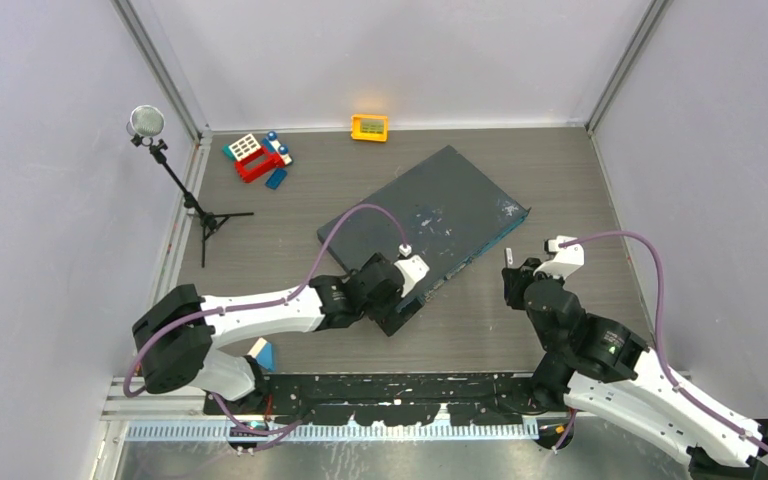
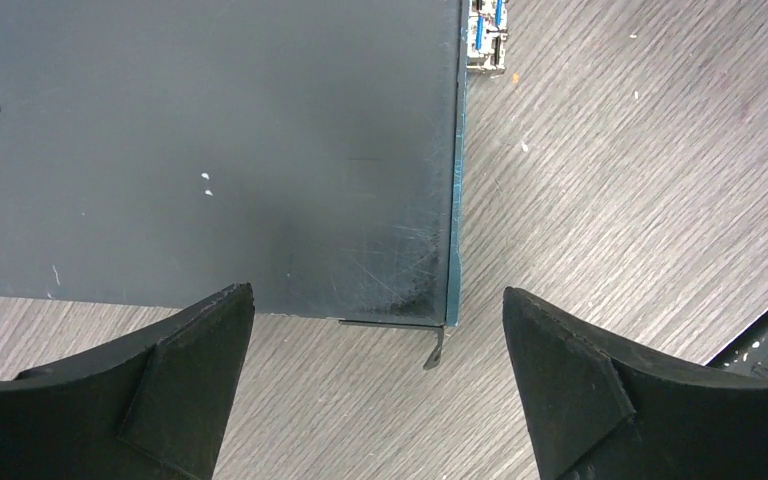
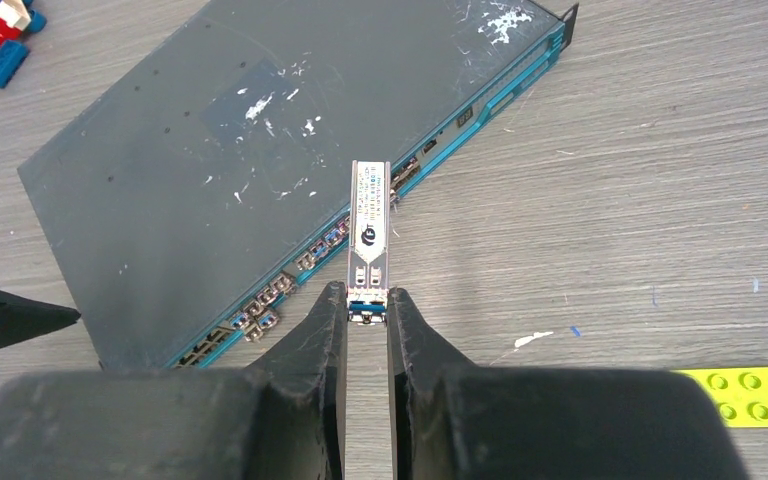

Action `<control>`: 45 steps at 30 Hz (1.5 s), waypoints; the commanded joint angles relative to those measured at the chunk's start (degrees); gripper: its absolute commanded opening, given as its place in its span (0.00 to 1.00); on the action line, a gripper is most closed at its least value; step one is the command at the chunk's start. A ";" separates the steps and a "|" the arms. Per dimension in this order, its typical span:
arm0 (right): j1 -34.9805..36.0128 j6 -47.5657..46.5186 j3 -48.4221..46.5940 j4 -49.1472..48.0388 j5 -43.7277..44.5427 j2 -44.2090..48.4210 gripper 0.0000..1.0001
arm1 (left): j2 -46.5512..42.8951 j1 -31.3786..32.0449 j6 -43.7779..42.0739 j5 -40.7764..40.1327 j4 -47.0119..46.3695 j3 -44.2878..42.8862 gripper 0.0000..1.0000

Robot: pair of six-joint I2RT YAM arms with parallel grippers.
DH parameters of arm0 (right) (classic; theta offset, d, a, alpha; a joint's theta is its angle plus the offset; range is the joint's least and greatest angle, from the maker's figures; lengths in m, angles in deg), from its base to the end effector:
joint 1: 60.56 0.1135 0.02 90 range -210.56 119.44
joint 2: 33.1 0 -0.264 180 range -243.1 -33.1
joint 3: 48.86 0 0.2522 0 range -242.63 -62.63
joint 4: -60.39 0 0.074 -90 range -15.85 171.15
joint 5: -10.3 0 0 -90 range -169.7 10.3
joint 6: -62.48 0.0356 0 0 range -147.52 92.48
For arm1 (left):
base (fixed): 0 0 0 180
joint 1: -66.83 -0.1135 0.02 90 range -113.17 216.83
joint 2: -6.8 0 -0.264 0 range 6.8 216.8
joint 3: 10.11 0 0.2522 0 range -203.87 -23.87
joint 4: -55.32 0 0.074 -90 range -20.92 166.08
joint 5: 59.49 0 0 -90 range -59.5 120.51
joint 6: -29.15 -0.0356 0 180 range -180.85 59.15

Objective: Insert the plug into the switch port

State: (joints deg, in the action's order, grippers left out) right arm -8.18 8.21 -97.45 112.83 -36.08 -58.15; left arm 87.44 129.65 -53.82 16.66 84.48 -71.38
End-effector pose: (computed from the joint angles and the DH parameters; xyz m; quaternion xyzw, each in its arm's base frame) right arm 0.0801 0.0637 0.2778 0.0711 0.8185 0.0982 0.5616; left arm 0.1386 -0.2513 0.2090 0.3966 0.8405 -0.1088 0.3527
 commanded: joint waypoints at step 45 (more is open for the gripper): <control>-2.78 -6.91 9.40 -21.98 -12.57 -15.59 0.00 | -10.21 -19.76 -1.59 -3.85 -0.68 -5.44 0.87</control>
State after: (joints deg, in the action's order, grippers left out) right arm -8.47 4.14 -89.41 100.39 -45.29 -68.03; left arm 83.28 110.90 -48.01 10.10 96.10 -71.95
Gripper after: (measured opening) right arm 0.181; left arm 0.856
